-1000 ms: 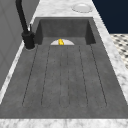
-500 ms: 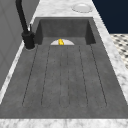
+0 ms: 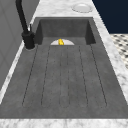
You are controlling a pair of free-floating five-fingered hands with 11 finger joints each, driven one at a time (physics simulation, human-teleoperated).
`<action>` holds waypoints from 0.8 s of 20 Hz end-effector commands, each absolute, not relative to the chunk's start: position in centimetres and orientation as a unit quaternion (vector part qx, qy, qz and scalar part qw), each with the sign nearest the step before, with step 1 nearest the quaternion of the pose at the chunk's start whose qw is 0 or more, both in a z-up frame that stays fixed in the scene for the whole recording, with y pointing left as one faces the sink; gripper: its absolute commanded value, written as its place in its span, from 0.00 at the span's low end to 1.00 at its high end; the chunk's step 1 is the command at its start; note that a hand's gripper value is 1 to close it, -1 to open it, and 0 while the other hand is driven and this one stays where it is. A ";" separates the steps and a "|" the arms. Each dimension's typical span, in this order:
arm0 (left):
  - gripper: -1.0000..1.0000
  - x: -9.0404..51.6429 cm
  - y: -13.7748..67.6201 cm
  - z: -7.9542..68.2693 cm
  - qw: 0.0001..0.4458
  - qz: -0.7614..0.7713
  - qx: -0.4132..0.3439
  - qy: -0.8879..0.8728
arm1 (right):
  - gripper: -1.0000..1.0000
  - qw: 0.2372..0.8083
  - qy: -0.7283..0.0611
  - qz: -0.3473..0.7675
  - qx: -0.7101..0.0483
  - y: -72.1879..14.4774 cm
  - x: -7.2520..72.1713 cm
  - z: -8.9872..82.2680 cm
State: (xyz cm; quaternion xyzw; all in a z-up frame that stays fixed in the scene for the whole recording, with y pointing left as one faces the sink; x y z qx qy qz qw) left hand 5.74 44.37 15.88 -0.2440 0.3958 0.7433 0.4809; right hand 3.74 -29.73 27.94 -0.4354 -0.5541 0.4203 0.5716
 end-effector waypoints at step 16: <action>0.00 8.7 41.4 15.8 0.388 0.775 -0.171 0.469 | 0.50 0.572 -0.554 0.420 -0.435 -29.7 3.7 27.9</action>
